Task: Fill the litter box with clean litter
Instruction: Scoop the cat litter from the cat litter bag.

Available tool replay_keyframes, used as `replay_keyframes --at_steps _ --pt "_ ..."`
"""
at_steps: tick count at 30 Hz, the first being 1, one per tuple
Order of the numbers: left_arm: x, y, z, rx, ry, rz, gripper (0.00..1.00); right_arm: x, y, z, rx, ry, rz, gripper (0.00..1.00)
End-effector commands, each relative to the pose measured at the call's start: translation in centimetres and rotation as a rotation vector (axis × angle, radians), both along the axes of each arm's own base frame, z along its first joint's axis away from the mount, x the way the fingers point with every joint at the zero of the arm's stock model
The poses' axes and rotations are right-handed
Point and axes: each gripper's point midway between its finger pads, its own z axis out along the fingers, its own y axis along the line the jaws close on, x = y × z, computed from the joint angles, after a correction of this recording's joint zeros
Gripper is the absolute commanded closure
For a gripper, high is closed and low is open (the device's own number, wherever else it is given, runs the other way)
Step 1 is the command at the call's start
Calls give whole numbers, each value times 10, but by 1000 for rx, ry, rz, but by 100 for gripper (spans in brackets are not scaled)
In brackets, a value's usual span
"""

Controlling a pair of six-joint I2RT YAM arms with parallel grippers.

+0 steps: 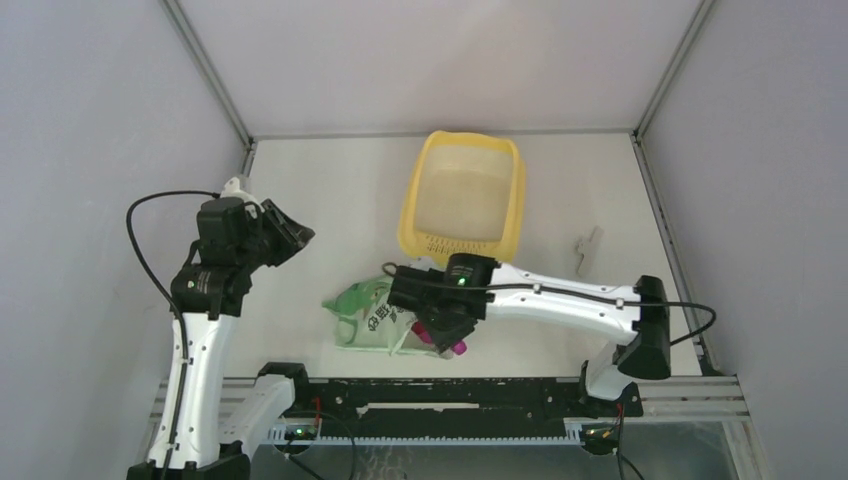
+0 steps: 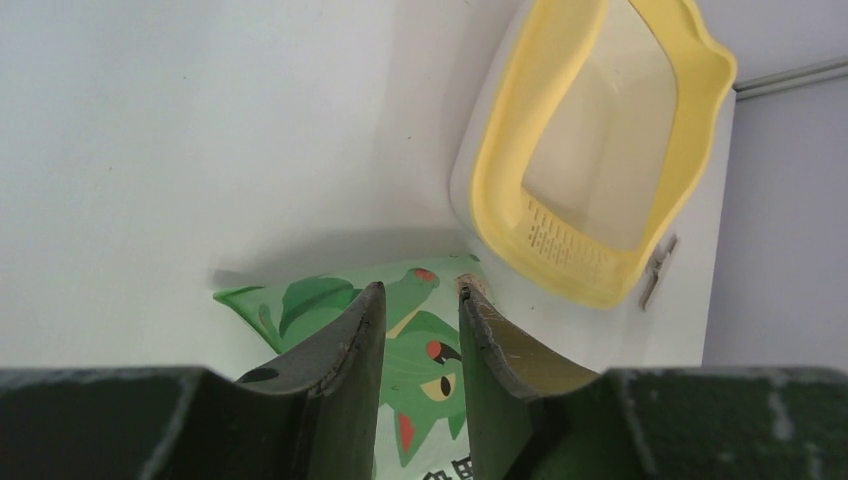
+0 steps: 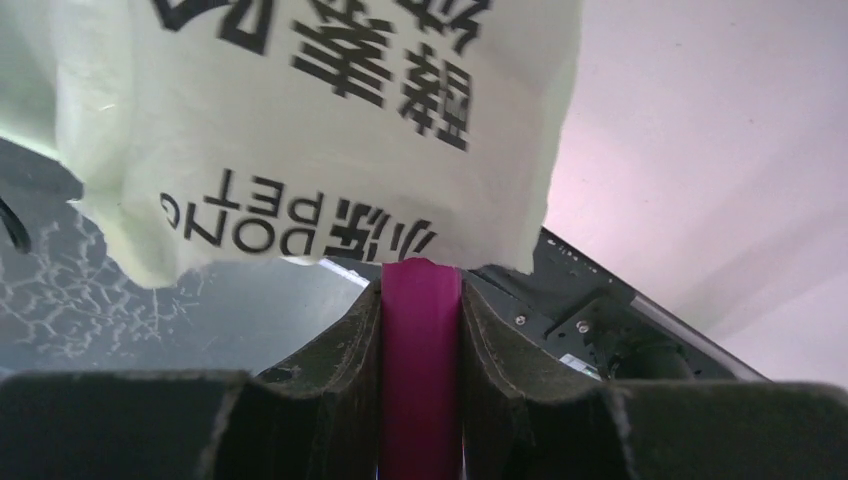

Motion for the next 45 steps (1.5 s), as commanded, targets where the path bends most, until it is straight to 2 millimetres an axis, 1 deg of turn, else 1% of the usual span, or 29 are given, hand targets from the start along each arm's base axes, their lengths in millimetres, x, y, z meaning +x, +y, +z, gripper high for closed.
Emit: replay_keyframes --at_steps 1,4,8,10,13,17,20,22,25,27,32,34,37,40,42,45 --pt "10 5 -7 21 2 25 63 18 -6 11 70 -26 -43 100" --pt "13 5 -7 31 7 35 63 30 -3 -1 36 -59 -47 100" --pt "16 -4 -9 43 20 19 63 47 4 -13 6 -133 -62 100" --pt "18 -6 -11 48 29 15 63 52 10 -23 -15 -162 -55 100" --pt "21 -8 -14 54 37 13 63 57 22 -38 8 -173 -49 100" --pt "24 -7 -21 65 57 11 63 75 37 -45 83 -220 -56 100" --pt "28 -8 -26 68 74 10 63 86 47 -51 148 -184 -37 100" --pt "29 -8 -28 68 82 11 63 92 51 -58 148 -151 8 100" --pt "29 -5 -29 77 83 22 63 92 63 -66 157 -93 72 100" --pt "29 -2 -28 89 77 35 63 99 76 -62 197 -138 102 100" --pt "28 0 -29 99 82 39 63 110 111 -54 388 -267 178 100" --pt "26 1 -27 105 83 41 63 115 117 -49 434 -308 192 100" --pt "25 3 -25 115 82 46 63 121 123 -26 517 -399 212 100" --pt "26 3 -24 114 81 48 63 125 129 -8 594 -472 233 100" --pt "26 3 -25 114 84 48 63 129 132 3 630 -525 238 100" --pt "25 4 -23 115 81 54 63 129 131 15 671 -575 247 100"
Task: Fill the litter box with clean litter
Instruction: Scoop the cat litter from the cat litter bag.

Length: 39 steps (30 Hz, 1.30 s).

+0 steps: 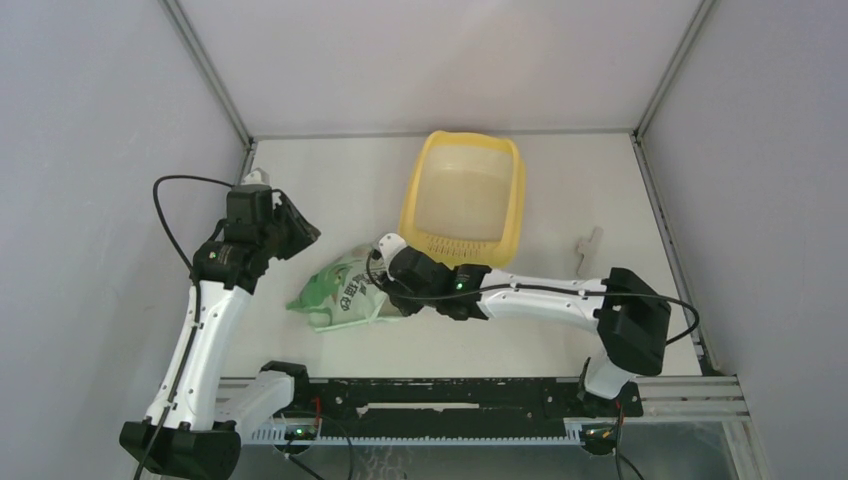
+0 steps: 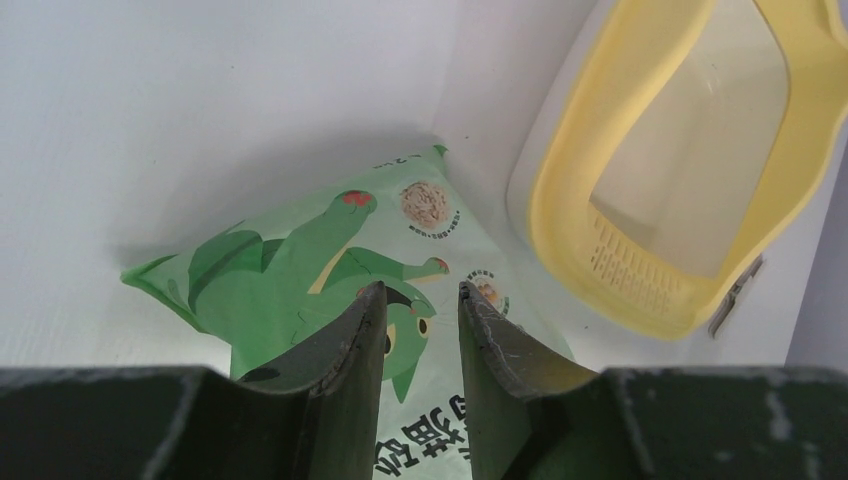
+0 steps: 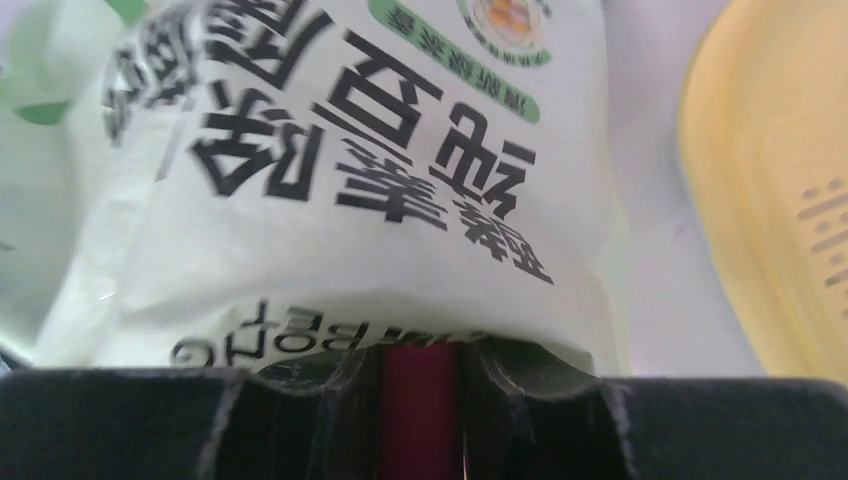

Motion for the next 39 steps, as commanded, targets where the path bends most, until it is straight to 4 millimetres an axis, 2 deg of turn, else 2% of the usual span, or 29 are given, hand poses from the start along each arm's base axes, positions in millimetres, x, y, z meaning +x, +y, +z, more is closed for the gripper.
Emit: replay_keyframes --at_steps 1,8,15,18,21,24,28,31,39 --pt "1 4 13 20 -44 7 63 10 32 74 266 -193 45 100" --pt "2 5 17 24 -46 14 63 -10 9 86 343 -270 56 100" --pt "0 9 19 42 -46 23 63 -32 -30 74 327 -297 32 100" --pt "-2 9 22 44 -49 25 63 -42 -41 80 351 -322 34 100" --pt "-2 9 26 41 -57 26 63 -38 -40 78 359 -318 38 100" --pt "-2 9 31 34 -68 26 63 -29 -40 64 307 -332 20 100" --pt "-4 9 38 32 -80 27 63 -36 -50 55 296 -328 16 100" --pt "-5 9 40 32 -85 28 63 -43 -63 59 308 -326 -9 100" --pt "-2 9 41 34 -83 26 63 -52 -108 93 335 -310 -66 100"
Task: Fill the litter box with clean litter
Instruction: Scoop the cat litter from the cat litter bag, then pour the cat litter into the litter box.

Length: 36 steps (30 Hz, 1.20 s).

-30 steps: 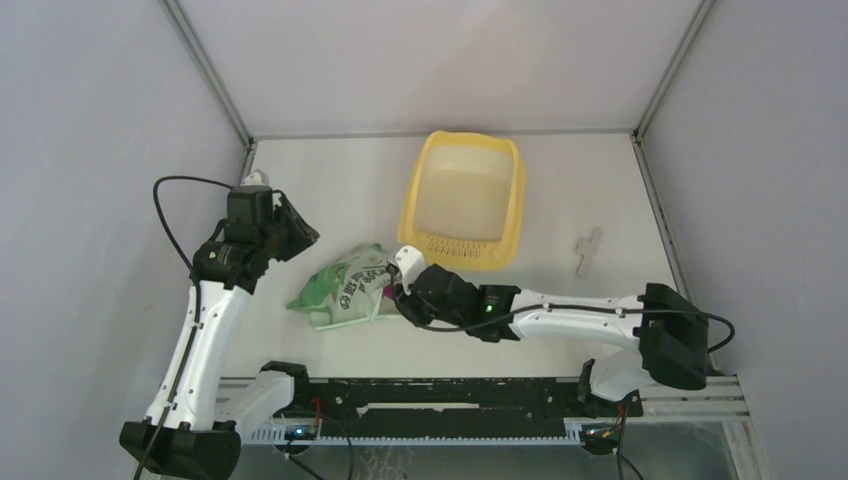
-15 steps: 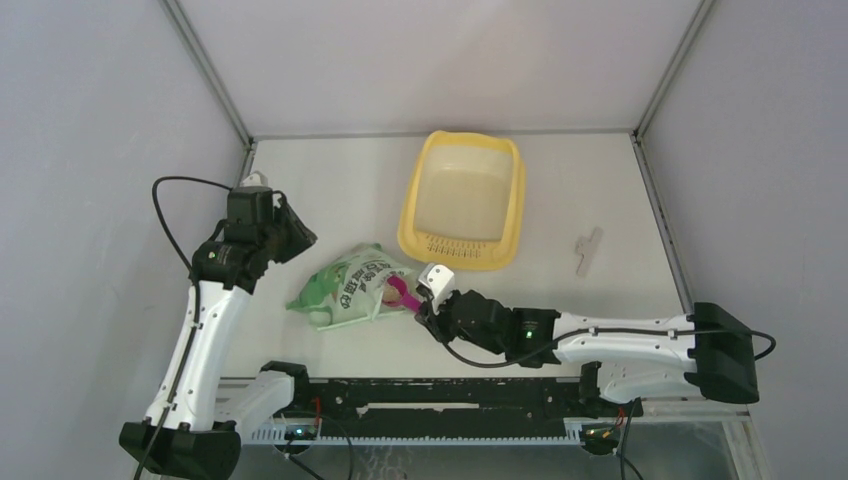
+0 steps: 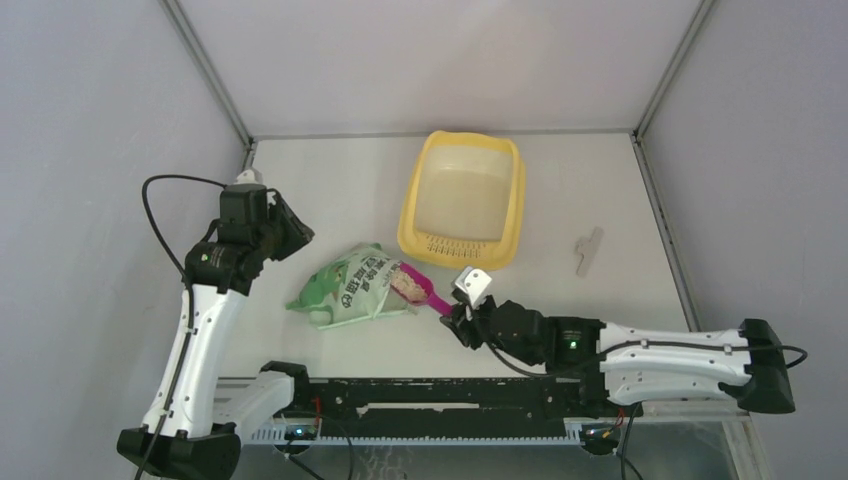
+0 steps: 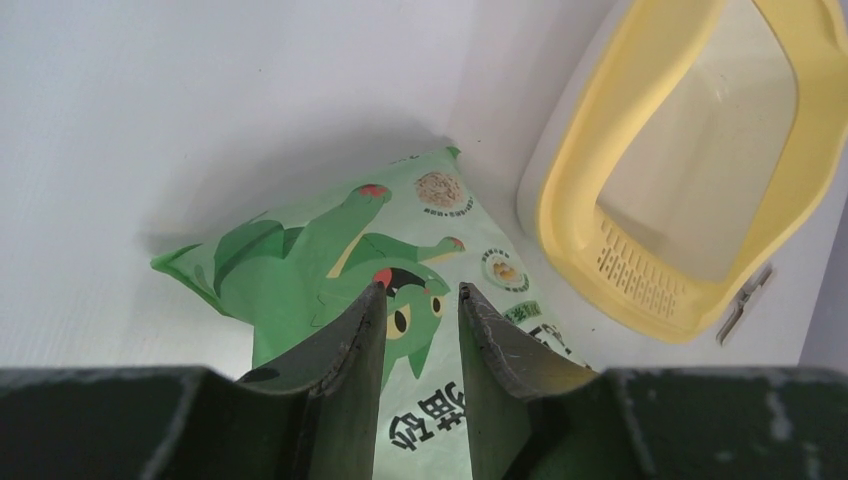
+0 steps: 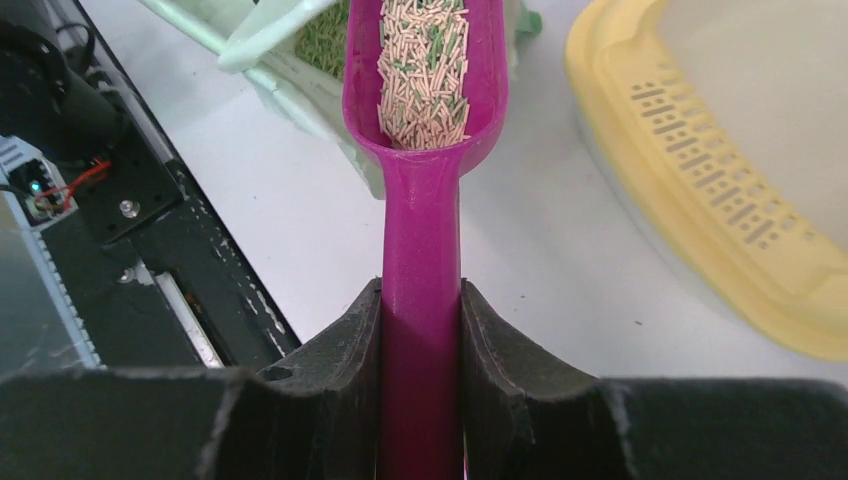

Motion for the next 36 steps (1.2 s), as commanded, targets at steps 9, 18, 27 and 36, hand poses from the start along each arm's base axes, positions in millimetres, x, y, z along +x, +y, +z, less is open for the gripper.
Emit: replay_keyframes --at_steps 9,18,27,36 --pt "6 0 30 5 -88 -5 63 17 -65 58 59 31 -165 100" --pt "9 -2 34 -1 -95 -16 63 63 -86 61 -11 145 -299 100" --pt "6 -2 39 -1 -110 -24 63 127 -101 80 -176 364 -394 100" --pt "3 -6 42 -7 -115 -48 63 160 -107 62 -384 544 -480 100"
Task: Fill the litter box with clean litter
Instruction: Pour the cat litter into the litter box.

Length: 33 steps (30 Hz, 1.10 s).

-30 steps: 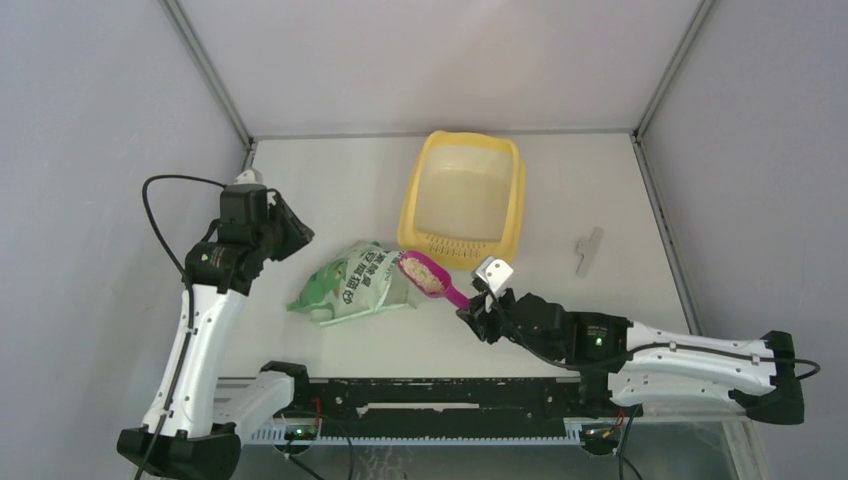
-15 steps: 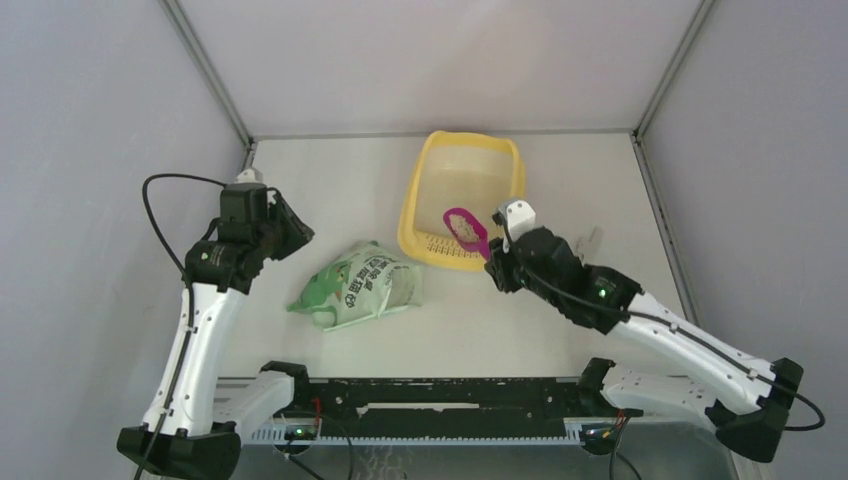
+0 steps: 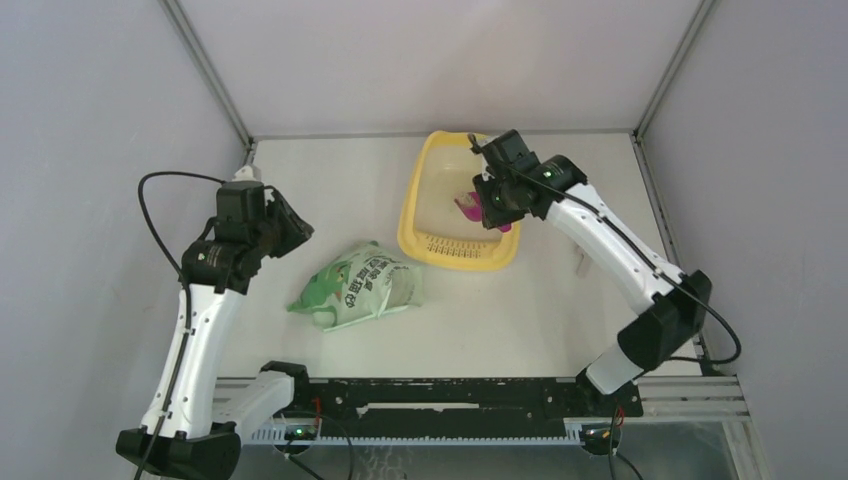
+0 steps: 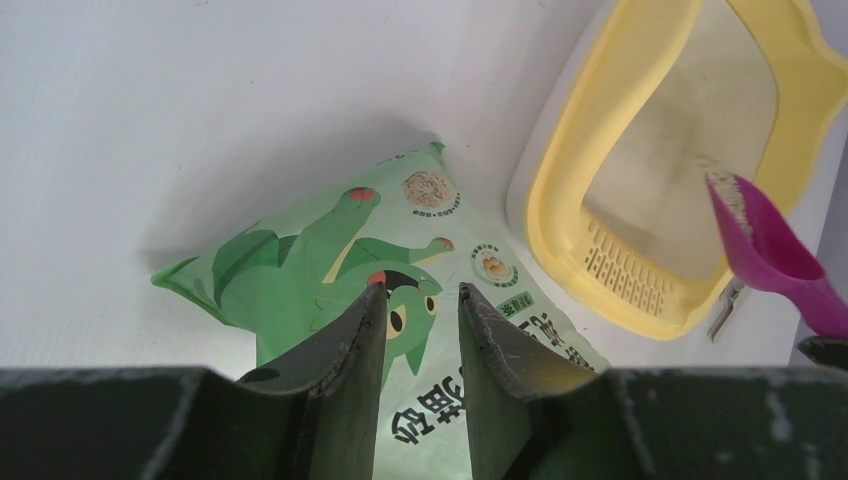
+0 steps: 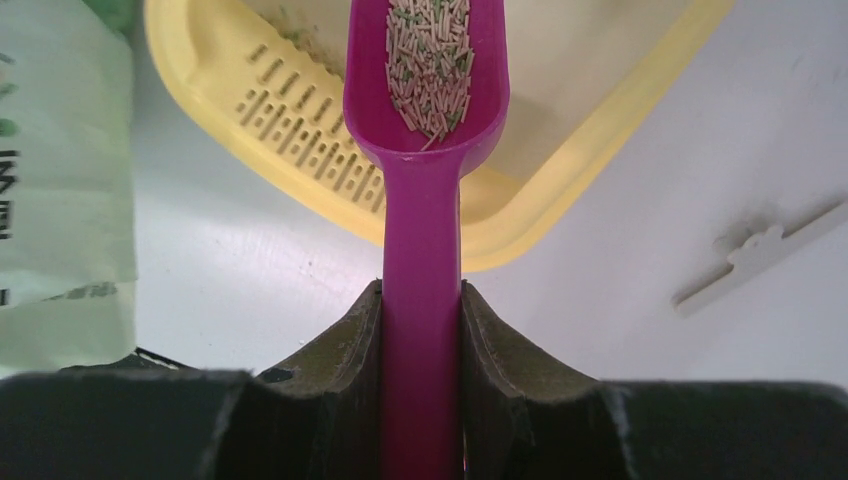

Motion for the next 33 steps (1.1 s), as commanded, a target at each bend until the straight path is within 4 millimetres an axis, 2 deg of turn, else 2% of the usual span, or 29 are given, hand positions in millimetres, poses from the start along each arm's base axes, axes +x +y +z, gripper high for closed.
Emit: replay_keyframes --at_steps 1,4,9,14,18,21,22,24,25,33 --pt "1 -4 32 -6 -96 -38 63 -9 -9 -3 -73 97 -2 100" --pt "-1 -5 32 -11 -97 -39 63 -2 -10 -2 -120 100 -15 100" --pt "-4 -5 31 -18 -100 -37 63 5 -5 13 -174 59 -19 100" --pt "-7 -3 28 -12 -95 -30 60 2 -3 6 -213 95 -4 100" --pt "-4 -1 22 4 -72 -26 45 -2 -12 -9 -317 164 -19 100" --pt "3 -2 16 8 -49 -22 37 0 -7 -9 -317 153 -19 100" --pt "6 -2 14 8 -44 -19 29 3 -6 -7 -312 141 -22 100" --pt "9 -2 12 8 -38 -13 4 6 -5 -6 -304 125 -25 100" --pt "10 -1 11 9 -35 -8 0 8 -6 -4 -307 116 -31 100" --pt "11 4 8 21 -33 19 0 13 -5 8 -269 49 -33 100"
